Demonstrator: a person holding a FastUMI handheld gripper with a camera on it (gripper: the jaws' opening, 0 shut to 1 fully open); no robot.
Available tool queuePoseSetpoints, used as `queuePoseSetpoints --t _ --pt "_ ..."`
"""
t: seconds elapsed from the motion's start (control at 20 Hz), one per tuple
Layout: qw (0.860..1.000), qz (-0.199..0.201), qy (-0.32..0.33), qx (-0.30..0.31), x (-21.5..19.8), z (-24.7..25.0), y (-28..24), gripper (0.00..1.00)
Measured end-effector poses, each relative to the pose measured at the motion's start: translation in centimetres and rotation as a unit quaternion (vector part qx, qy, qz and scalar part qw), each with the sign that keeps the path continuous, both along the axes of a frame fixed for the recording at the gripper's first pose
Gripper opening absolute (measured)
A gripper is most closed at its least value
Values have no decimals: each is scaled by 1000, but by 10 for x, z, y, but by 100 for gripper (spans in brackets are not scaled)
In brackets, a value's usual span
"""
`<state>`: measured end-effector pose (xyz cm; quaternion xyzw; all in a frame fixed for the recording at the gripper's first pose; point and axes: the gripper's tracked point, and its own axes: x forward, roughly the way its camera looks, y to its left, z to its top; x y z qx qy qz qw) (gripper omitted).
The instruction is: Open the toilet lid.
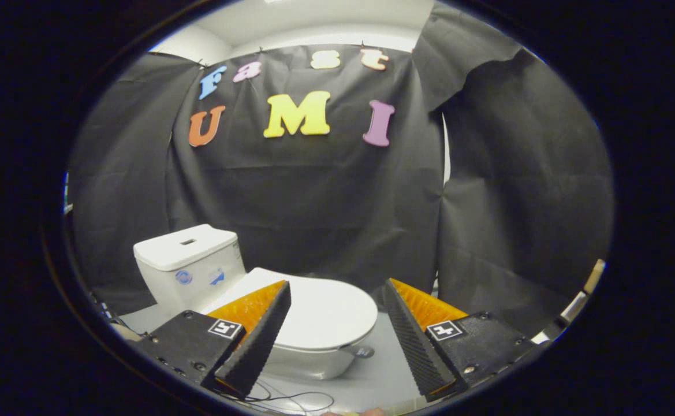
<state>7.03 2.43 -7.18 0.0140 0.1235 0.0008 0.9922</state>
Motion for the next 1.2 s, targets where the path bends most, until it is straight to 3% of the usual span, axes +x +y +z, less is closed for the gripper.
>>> queuePoseSetpoints --t 0.35,0.55,0.95,1.05,1.2 --pt "994 -23 98 42 26 -57 -18 100" --pt "985 -15 151 78 42 -98 -22 97" --pt "959 -18 241 150 55 -167 -29 95" --pt "944 -30 275 180 56 -183 -34 94" --pt "936 -35 276 215 65 -188 -43 94"
